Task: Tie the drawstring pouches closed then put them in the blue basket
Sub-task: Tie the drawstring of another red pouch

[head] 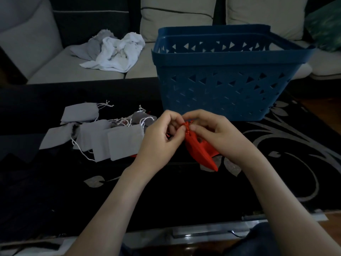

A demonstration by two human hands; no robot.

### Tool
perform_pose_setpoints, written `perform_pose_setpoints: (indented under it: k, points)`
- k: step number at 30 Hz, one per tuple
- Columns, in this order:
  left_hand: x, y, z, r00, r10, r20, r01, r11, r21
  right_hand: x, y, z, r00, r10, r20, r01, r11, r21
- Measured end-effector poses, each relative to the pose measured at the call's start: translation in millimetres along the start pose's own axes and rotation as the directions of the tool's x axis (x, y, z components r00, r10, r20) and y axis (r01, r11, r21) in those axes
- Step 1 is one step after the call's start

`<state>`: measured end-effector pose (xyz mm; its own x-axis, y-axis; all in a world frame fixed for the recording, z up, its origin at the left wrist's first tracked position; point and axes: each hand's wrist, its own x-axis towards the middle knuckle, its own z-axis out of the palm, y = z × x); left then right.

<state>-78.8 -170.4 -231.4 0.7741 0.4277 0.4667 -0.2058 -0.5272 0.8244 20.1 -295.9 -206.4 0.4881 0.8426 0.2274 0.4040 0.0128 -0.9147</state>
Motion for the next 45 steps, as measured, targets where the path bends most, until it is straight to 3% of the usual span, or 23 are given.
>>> perform_pose_setpoints:
  k: [7, 14, 22, 26, 30, 33, 36, 39, 42, 45]
  points:
    - [-0.6, -3.4, 2.5, 0.999, -0.011, -0.043, 0.013, 0.999, 0.050, 0.5, 2.6, 1.5, 0.996, -0.006, -0.084, 0.001, 0.998, -0.056]
    - [0.4, -2.4, 5.0, 0.995, -0.032, -0.100, 0.037, 0.998, 0.052, 3.5, 4.6, 9.7, 0.961, -0.038, -0.274, -0.009, 0.986, -0.169]
    - [-0.8, -7.3, 2.4, 0.993, -0.002, -0.116, 0.031, 0.968, 0.250, 3.9, 4.3, 15.6, 0.966, -0.089, -0.241, 0.030, 0.971, -0.236]
    - [0.4, -10.7, 7.0, 0.968, 0.209, -0.138, -0.089, 0.801, 0.592, 5.5, 5.3, 19.0, 0.970, -0.069, -0.233, 0.007, 0.967, -0.256]
    - [1.8, -9.2, 7.7, 0.904, 0.412, -0.114, -0.164, 0.581, 0.798, 5.5, 4.1, 20.6, 0.968, -0.053, -0.244, -0.007, 0.971, -0.237]
    - [-1.2, -6.1, 10.4, 0.868, 0.472, -0.155, -0.071, 0.427, 0.902, 5.4, 2.6, 20.5, 0.969, -0.026, -0.247, -0.020, 0.983, -0.183]
    - [-2.7, -1.3, 13.9, 0.838, 0.505, -0.209, 0.024, 0.347, 0.938, 5.6, 3.6, 21.6, 0.964, 0.002, -0.265, -0.038, 0.991, -0.129]
    - [-3.4, 1.7, 14.8, 0.864, 0.460, -0.205, 0.078, 0.280, 0.957, 5.7, 5.5, 23.3, 0.959, 0.001, -0.283, -0.048, 0.986, -0.160]
    - [-4.4, 2.2, 11.4, 0.909, 0.377, -0.175, 0.059, 0.301, 0.952, 5.5, 7.4, 24.3, 0.946, -0.008, -0.325, -0.071, 0.970, -0.233]
    - [-1.1, -1.2, 6.4, 0.938, 0.266, -0.220, 0.048, 0.531, 0.846, 6.8, 9.8, 22.7, 0.927, -0.044, -0.373, -0.070, 0.955, -0.287]
